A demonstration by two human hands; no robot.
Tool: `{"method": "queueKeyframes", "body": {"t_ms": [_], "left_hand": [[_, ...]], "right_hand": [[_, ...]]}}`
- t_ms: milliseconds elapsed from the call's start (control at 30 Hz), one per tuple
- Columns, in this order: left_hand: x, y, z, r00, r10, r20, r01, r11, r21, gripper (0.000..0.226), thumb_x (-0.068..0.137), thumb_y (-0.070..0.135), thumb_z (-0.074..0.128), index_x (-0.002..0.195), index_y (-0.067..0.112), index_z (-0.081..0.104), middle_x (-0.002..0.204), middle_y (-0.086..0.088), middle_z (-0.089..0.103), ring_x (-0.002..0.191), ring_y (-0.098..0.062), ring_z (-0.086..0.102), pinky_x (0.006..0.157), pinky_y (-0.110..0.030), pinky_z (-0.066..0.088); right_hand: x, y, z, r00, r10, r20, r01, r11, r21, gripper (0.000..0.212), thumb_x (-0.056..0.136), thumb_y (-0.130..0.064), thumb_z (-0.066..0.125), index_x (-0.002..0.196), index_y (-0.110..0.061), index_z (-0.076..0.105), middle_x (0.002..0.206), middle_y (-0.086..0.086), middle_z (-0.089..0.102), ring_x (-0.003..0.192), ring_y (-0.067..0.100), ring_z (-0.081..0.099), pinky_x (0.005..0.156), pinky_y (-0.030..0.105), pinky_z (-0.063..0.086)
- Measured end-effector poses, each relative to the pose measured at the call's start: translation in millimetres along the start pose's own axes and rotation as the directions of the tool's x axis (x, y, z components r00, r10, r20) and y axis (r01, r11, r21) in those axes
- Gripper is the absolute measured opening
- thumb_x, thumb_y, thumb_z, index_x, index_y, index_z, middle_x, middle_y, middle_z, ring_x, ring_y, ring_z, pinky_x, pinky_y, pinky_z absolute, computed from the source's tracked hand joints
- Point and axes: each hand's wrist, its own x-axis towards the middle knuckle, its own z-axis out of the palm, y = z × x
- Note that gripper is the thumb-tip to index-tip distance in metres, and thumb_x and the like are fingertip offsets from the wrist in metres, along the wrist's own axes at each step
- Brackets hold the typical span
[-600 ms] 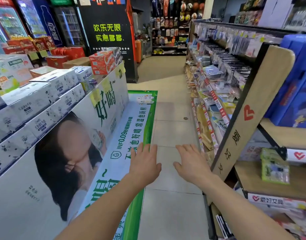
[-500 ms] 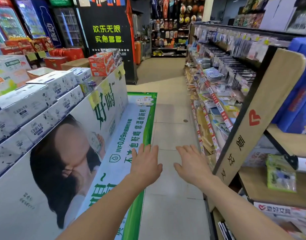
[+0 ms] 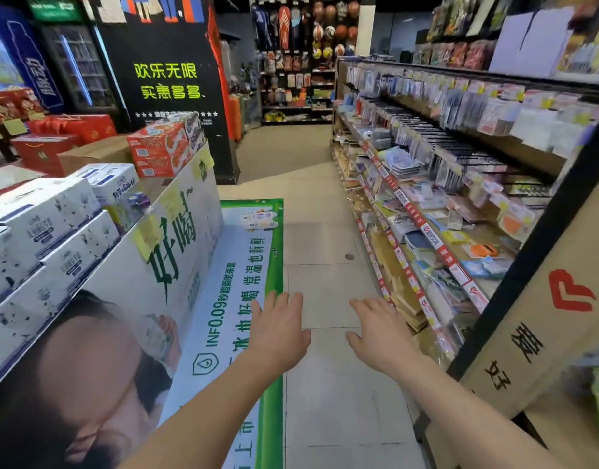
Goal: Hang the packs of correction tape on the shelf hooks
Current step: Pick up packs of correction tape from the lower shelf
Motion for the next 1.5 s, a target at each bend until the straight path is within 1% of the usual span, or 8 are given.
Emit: {"method": "queueKeyframes", "body": {"t_ms": [267,367,600,867,1067,1233,1367,1500], "left_hand": [[158,-1,32,0.996,0.072,0.048,-0.071,0.997,-0.013,0.062,0.095,0.046,0.047,0.147,0.02,0.028,0.145,-0.003,0.039,0.139,-0.027,0.027,0.114,-0.052,0.018],[230,1,41,0.996,0.055,0.063,-0.054,0.998,-0.029,0.061,0.095,0.045,0.047,0.147,0.019,0.029,0.147,-0.004,0.038,0.141,-0.027,0.025,0.116,-0.053,0.016],[374,-13,39,0.998,-0.013,0.056,0.015,0.999,-0.029,0.059,0.093,0.044,0.05,0.143,0.018,0.034,0.145,-0.005,0.042,0.139,-0.028,0.028,0.113,-0.051,0.019],[506,-34,52,0.997,-0.028,0.075,0.032,0.998,-0.046,0.064,0.095,0.045,0.047,0.149,0.019,0.027,0.15,-0.004,0.036,0.143,-0.028,0.023,0.117,-0.053,0.014],[616,-68,71,1.0,0.006,0.03,-0.004,0.998,-0.065,0.064,0.094,0.047,0.047,0.148,0.02,0.027,0.148,-0.004,0.038,0.141,-0.027,0.025,0.114,-0.051,0.018],[720,-112,63,0.998,0.06,0.0,-0.059,0.996,-0.061,0.065,0.095,0.046,0.047,0.15,0.02,0.024,0.149,-0.004,0.036,0.143,-0.028,0.021,0.115,-0.052,0.017],[797,-139,59,0.995,0.097,0.021,-0.095,0.994,-0.061,0.063,0.094,0.046,0.046,0.148,0.02,0.026,0.147,-0.004,0.038,0.14,-0.028,0.024,0.113,-0.052,0.021],[874,-149,66,0.99,0.135,0.05,-0.132,0.99,-0.06,0.064,0.095,0.047,0.045,0.149,0.019,0.025,0.15,-0.005,0.035,0.143,-0.029,0.022,0.114,-0.052,0.02]], "right_hand": [[150,41,9,0.998,0.061,0.005,-0.061,0.998,0.028,0.062,0.098,-0.044,0.05,0.154,-0.023,0.033,0.153,0.001,0.042,0.145,0.024,0.032,0.11,0.042,0.038],[225,65,6,0.999,0.047,-0.006,-0.046,0.998,0.042,0.062,0.098,-0.043,0.051,0.153,-0.022,0.034,0.151,0.003,0.044,0.144,0.024,0.033,0.111,0.042,0.038],[375,90,-7,0.999,-0.003,0.05,0.002,1.0,0.029,0.062,0.098,-0.044,0.052,0.154,-0.023,0.034,0.152,0.003,0.044,0.143,0.026,0.036,0.111,0.044,0.037],[515,104,-11,0.999,-0.018,0.05,0.016,0.999,0.042,0.061,0.096,-0.042,0.053,0.151,-0.021,0.037,0.151,0.004,0.045,0.143,0.026,0.036,0.111,0.046,0.038],[622,102,-7,1.0,0.016,0.007,-0.016,1.0,0.01,0.062,0.097,-0.044,0.052,0.152,-0.022,0.036,0.148,0.002,0.048,0.141,0.025,0.037,0.11,0.044,0.039],[726,91,-20,0.996,0.078,-0.047,-0.076,0.997,0.032,0.063,0.096,-0.043,0.053,0.152,-0.021,0.037,0.146,0.002,0.049,0.139,0.026,0.037,0.11,0.043,0.04],[798,87,-27,0.992,0.119,-0.037,-0.117,0.991,0.059,0.065,0.096,-0.043,0.054,0.153,-0.02,0.036,0.15,0.003,0.047,0.143,0.027,0.034,0.111,0.042,0.038],[867,98,-28,0.99,0.14,-0.032,-0.137,0.988,0.069,0.064,0.098,-0.042,0.053,0.154,-0.019,0.034,0.151,0.005,0.045,0.143,0.027,0.034,0.113,0.036,0.034]]}}
